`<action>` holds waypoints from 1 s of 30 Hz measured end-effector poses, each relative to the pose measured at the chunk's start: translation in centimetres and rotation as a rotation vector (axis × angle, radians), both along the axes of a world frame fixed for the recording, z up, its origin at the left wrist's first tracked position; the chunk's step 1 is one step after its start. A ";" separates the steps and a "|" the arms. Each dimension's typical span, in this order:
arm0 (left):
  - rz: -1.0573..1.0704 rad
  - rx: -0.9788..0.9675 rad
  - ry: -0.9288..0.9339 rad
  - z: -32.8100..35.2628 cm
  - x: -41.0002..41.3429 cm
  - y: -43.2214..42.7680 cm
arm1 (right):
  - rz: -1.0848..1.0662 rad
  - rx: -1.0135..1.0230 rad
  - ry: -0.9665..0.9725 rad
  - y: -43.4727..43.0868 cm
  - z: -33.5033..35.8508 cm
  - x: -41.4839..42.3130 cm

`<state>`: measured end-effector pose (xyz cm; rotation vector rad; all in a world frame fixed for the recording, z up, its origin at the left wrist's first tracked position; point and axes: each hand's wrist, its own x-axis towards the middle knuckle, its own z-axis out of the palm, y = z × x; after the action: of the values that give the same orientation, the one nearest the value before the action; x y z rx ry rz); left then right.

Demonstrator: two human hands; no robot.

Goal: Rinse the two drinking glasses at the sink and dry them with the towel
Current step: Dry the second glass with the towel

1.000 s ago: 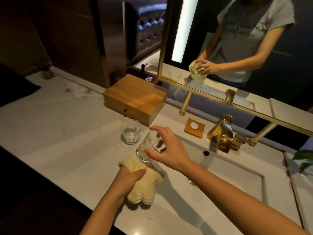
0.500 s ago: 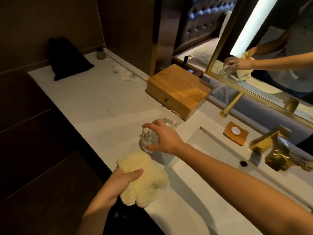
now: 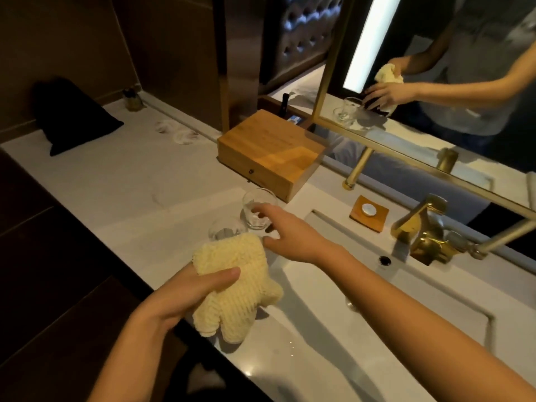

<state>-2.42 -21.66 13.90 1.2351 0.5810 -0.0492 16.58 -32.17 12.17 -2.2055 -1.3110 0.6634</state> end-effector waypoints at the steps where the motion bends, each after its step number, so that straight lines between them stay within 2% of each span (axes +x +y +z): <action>1: -0.007 -0.020 -0.014 0.4 0.5 -0.6 | -0.079 0.058 0.155 -1.9 0.8 0.2; 2: -0.001 -0.058 -0.027 0.8 1.1 -1.1 | -0.178 0.085 0.380 -3.7 1.5 0.1; 4: -0.011 -0.165 -0.069 1.6 2.2 -2.2 | -0.375 0.100 0.982 -7.2 1.7 -0.5; 5: -0.028 -0.216 -0.095 1.9 3.0 -2.8 | -0.419 0.146 1.275 -9.0 0.9 -0.8; 6: -0.050 -0.264 -0.098 2.1 3.8 -3.3 | -0.431 0.203 1.488 -10.6 0.1 -1.2; 7: -0.070 -0.289 -0.082 2.3 4.4 -3.8 | -0.425 0.257 1.656 -11.9 -0.7 -1.6; 9: -0.109 -0.308 -0.047 2.5 5.6 -4.6 | -0.367 0.380 1.825 -13.7 -1.8 -1.7; 11: -0.118 -0.332 -0.019 2.5 6.5 -4.7 | -0.393 0.536 1.858 -14.4 -2.1 -1.7; 13: -0.113 -0.345 -0.010 2.3 7.3 -4.1 | -0.480 0.636 1.809 -14.9 -2.6 -0.7; 19: -0.198 -0.255 0.068 3.4 11.2 -1.5 | -0.575 0.702 1.663 -12.9 -2.3 2.7; 23: -0.240 -0.212 0.097 4.1 15.5 1.6 | -0.599 0.855 1.650 -9.2 -1.5 5.0; 25: -0.280 -0.159 0.125 4.2 17.9 4.2 | -0.634 0.890 1.535 -6.5 -1.0 6.1; 28: -0.277 -0.080 0.144 4.1 20.8 7.3 | -0.799 0.849 1.295 -3.0 -0.7 7.9; 30: -0.209 -0.048 0.143 3.9 22.9 9.6 | -0.854 0.846 1.215 -0.3 -0.5 9.5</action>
<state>20.44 -12.07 17.82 1.2482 0.5693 -0.3276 26.09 -32.43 11.68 -1.0470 0.0623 0.6869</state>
